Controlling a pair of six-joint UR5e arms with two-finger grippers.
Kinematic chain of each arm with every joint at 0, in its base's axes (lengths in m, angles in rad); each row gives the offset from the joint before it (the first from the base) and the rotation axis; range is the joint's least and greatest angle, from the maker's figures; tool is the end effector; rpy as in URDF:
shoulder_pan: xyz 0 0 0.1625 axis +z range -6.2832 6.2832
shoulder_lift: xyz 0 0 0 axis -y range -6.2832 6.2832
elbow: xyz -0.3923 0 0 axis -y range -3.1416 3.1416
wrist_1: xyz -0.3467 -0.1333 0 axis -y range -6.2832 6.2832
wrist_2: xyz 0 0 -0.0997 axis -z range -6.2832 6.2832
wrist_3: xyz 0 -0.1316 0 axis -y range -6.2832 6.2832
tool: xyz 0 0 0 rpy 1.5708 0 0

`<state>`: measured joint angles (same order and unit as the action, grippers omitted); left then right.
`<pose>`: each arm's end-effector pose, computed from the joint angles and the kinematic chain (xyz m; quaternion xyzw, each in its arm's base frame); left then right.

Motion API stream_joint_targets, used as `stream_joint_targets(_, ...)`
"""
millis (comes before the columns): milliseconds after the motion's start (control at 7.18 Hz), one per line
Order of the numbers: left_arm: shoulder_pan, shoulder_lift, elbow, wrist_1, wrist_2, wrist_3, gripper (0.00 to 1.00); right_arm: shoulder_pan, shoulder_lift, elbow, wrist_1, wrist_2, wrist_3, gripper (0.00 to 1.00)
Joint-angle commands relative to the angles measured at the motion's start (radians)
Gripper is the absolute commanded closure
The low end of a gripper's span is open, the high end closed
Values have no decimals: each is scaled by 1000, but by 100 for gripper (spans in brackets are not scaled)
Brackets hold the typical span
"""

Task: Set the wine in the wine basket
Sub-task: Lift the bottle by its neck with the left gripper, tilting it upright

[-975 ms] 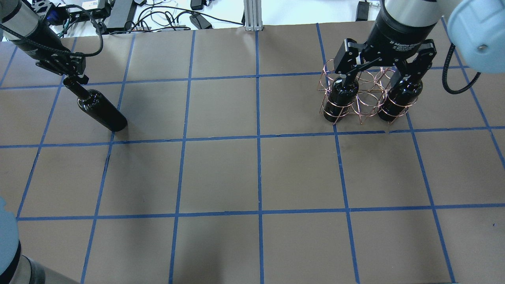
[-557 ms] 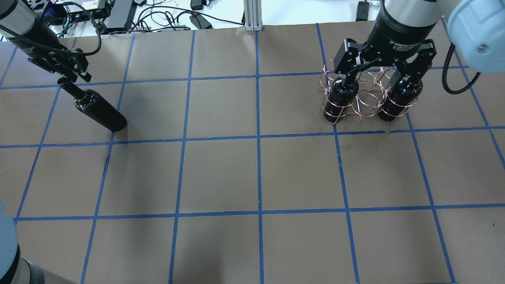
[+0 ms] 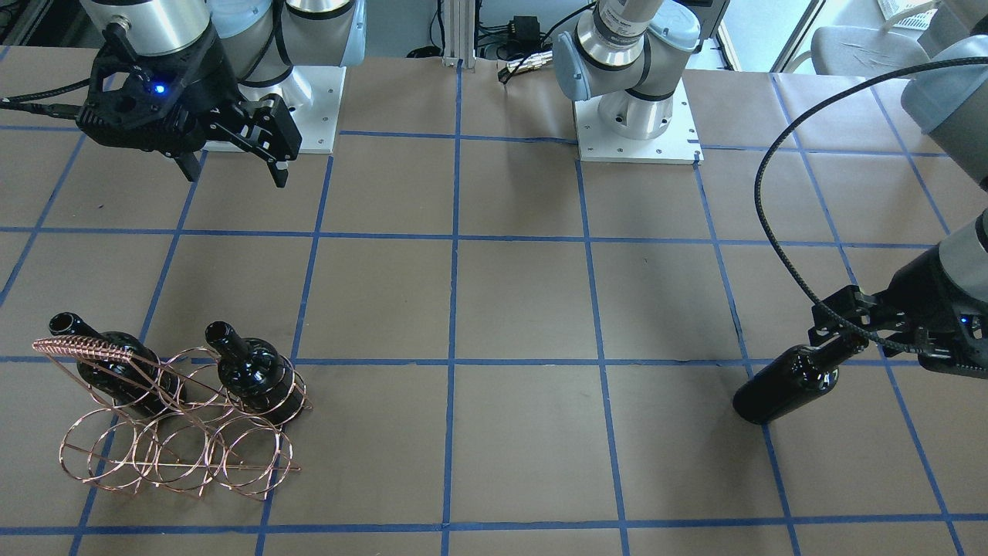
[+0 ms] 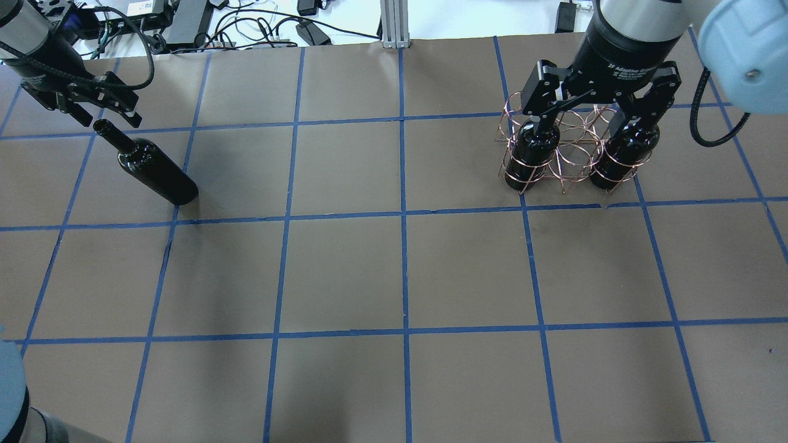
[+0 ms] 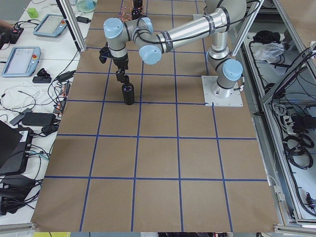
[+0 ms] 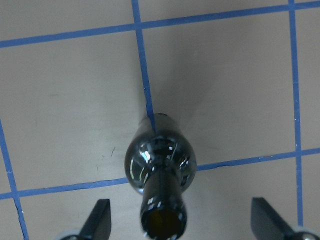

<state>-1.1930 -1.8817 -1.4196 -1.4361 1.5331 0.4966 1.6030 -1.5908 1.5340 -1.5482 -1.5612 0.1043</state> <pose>0.0776 -0.5703 0.3469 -0.0591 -0.9980 -0.0033 0.0224 0.1487 -0.4379 0.4463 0.0360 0.9992 -0.0167 0.0060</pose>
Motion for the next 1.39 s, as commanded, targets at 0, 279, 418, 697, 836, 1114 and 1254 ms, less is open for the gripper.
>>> stream_joint_targets(0, 4, -8, -13, -4, 12, 0, 6, 0, 0, 2, 0, 0, 0, 0)
stream_joint_targets(279, 4, -16, -27, -1, 39, 0, 19, 0, 0, 0, -1, 0, 0, 0)
stream_joint_targets(418, 4, -20, -27, 2, 39, 0, 21, 0, 0, 0, 0, 1, 0, 0)
stream_joint_targets(697, 4, -28, -25, 9, 33, 0, 27, 0, 0, 0, -1, 1, 0, 0)
stream_joint_targets(836, 4, -30, -19, 11, 32, -4, 28, 0, 0, 0, 0, 1, 0, 0)
stream_joint_targets(1114, 4, -37, -13, 32, 32, -1, 32, 0, 0, 2, 0, 1, 0, 0)
stream_joint_targets(1254, 4, -40, -13, 33, 30, 0, 36, 0, 0, 0, -1, 1, 0, 0)
